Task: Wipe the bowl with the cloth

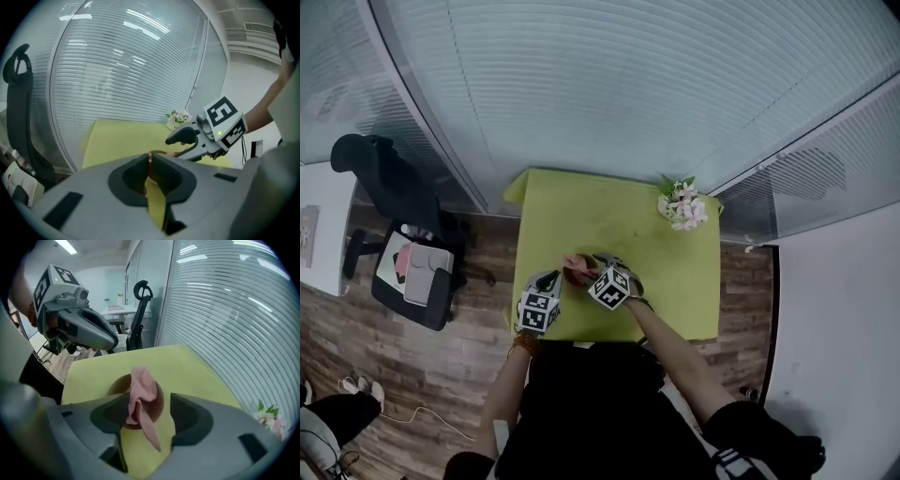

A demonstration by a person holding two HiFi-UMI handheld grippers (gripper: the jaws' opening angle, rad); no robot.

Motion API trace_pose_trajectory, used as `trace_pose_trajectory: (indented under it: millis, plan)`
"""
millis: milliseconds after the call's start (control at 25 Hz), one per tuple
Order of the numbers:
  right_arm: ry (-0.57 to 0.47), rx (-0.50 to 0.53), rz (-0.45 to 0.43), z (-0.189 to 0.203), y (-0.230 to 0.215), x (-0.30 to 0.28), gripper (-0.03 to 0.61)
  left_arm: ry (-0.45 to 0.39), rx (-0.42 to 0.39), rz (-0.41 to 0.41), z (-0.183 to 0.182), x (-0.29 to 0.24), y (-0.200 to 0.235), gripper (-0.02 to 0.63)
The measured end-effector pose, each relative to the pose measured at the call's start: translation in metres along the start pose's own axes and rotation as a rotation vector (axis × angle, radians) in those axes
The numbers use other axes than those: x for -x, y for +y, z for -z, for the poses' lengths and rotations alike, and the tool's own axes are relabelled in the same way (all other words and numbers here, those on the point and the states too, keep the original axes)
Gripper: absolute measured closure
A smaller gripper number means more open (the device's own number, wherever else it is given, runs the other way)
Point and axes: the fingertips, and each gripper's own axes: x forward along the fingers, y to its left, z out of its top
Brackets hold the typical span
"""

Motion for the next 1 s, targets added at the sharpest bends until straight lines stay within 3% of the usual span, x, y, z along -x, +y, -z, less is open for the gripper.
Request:
trace_pose_trajectory:
  millis: [160,280,360,600,640,720,760,840,1000]
  plan:
    - [-0.089,-0.062,-0.033,-0.007,-0.006,0.012,0.326,0.045,0.033,0.01,0.008,-0.02,0.011,0.604]
    - [-0.115,-0.123,0.066,-0.01,-0.03,0.021,0.398,0.085,0.031,0.02,0.014,-0.032,0.015,0.604]
    - [-0.118,-0.169,0.084,-0.01,-0.039,0.02,0.428,0.103,0.032,0.024,0.018,-0.036,0.015,0.604]
    - [-0.191,-0.218,-0.22,-0.026,0.008,0.024,0.37,0.142,0.015,0.04,0.024,-0.041,0.013,0.604]
    - [-0.161,-0.193,-0.254,-0.022,0.017,0.02,0.345,0.147,0.011,0.037,0.024,-0.042,0.015,0.604]
    - [-0.073,-0.1,-0.235,-0.006,0.025,0.004,0.331,0.156,0.007,0.031,0.026,-0.044,0.019,0.604]
    - [-0.037,-0.062,-0.195,0.002,0.022,-0.003,0.348,0.161,0.006,0.03,0.027,-0.046,0.019,0.604]
    - [-0.006,-0.051,-0.136,0.01,0.01,-0.009,0.525,0.171,0.003,0.034,0.029,-0.047,0.019,0.604]
    - [-0.113,-0.241,-0.152,-0.006,-0.015,0.009,0.548,0.184,0.01,0.026,0.032,-0.044,0.023,0.604]
